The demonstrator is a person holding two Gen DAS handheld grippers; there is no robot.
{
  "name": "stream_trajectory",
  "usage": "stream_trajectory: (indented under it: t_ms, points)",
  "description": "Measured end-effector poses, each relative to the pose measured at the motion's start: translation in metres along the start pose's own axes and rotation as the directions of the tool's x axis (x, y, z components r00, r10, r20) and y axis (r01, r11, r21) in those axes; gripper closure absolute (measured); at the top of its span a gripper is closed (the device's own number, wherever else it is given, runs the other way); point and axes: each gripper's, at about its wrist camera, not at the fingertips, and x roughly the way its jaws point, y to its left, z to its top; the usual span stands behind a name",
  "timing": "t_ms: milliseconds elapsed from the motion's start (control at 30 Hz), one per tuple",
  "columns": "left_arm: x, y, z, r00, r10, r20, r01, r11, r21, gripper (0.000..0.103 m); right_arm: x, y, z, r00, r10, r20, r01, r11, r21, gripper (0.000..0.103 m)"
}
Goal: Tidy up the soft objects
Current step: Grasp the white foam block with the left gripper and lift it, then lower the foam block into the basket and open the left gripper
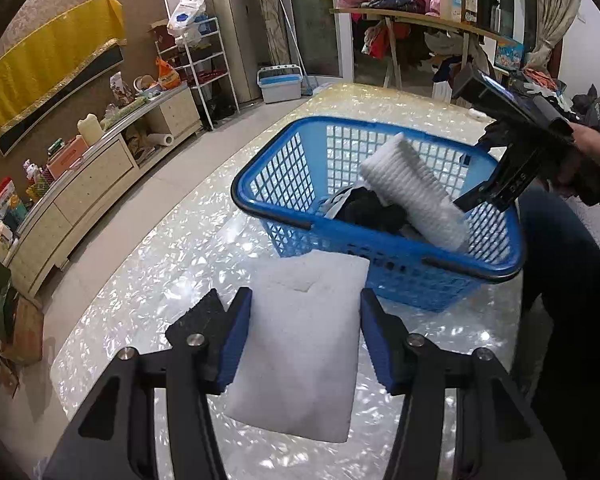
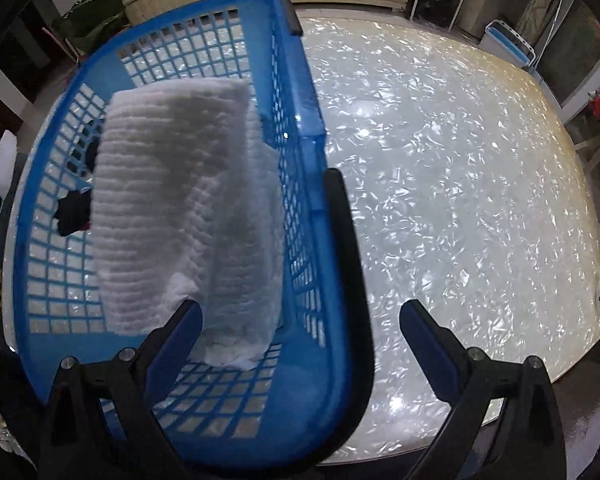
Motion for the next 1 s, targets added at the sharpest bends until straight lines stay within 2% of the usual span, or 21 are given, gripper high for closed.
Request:
stream_trajectory:
  t_ms: [200,500,1000]
  points:
    - [-0.007,-0.015,0.011,0.997,0.054,-0.06,-0.055,0.998,-0.029,0.052,-0.02,0.005,-0.014,0.999,0.026,0.046,-0.026,1.0,-0.007,0.004]
    - [-0.019,-0.048,0.047,0.997,0.055,-0.058,-0.056,0.998,-0.022,0.052,-0.053,0.013,-0.018,0.988,0.09,0.128,-0.085,0.996,-0.041,0.004]
    - [0.027,-0.091,0.103,0.997,0.013,-0.08,-0.011,1.0,0.022,0.052,-0.057,-0.015,-0.028,0.972,0.161,0.172,-0.148,0.985,-0.089,0.004]
